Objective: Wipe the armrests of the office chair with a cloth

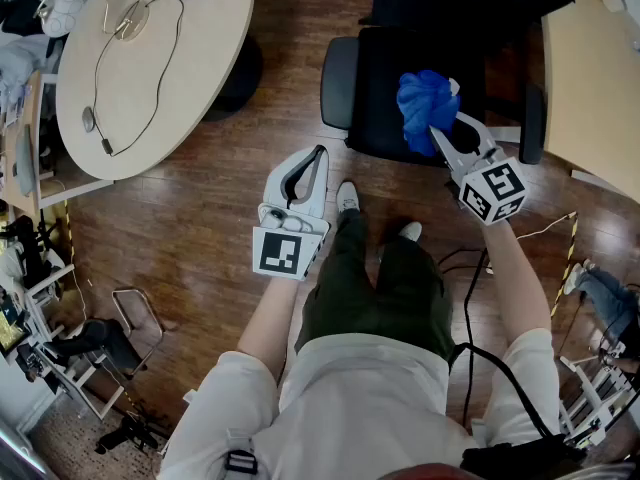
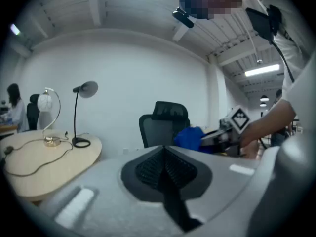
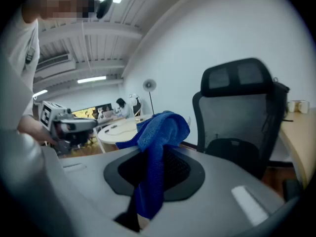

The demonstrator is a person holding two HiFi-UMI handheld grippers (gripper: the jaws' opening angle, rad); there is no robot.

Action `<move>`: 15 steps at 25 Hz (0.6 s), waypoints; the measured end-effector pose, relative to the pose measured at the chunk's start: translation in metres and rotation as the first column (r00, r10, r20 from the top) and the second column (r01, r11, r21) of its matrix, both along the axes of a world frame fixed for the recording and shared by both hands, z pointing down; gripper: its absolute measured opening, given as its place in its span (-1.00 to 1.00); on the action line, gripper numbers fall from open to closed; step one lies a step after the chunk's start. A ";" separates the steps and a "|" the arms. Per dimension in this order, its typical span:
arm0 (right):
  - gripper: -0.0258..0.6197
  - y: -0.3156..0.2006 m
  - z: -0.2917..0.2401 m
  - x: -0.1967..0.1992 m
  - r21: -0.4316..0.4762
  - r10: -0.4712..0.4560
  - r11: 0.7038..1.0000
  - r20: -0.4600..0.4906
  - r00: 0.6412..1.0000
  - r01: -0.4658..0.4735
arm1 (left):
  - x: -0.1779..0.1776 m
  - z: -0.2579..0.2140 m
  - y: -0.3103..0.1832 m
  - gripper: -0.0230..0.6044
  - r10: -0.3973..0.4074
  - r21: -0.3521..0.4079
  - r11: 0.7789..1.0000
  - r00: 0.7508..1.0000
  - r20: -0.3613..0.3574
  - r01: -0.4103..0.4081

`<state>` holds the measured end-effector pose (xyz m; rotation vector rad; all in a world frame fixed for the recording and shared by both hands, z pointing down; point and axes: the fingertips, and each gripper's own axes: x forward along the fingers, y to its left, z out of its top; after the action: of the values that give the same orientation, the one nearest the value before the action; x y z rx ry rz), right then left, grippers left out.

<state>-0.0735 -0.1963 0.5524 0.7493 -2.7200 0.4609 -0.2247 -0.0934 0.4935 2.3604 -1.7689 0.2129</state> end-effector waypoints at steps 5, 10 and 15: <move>-0.69 -0.122 0.111 -0.099 0.012 -0.123 0.992 -0.210 0.970 0.128 | -0.006 0.074 -0.020 -0.93 -0.004 -0.086 0.996 0.997 -0.083 -0.004; -0.69 -0.125 0.162 -0.156 -0.054 -0.277 0.960 -0.315 0.908 0.274 | -0.040 0.110 -0.018 -0.93 -0.094 -0.165 0.983 0.992 -0.083 0.080; -0.69 0.040 0.146 -0.150 -0.182 -0.515 0.856 -0.227 0.827 0.483 | -0.031 0.109 -0.029 -0.93 -0.102 -0.139 0.986 0.990 -0.094 0.088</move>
<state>-0.2230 -0.1565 0.6984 0.0381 -2.4670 0.3563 -0.2554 -0.1222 0.6022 2.1494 -1.7567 0.1890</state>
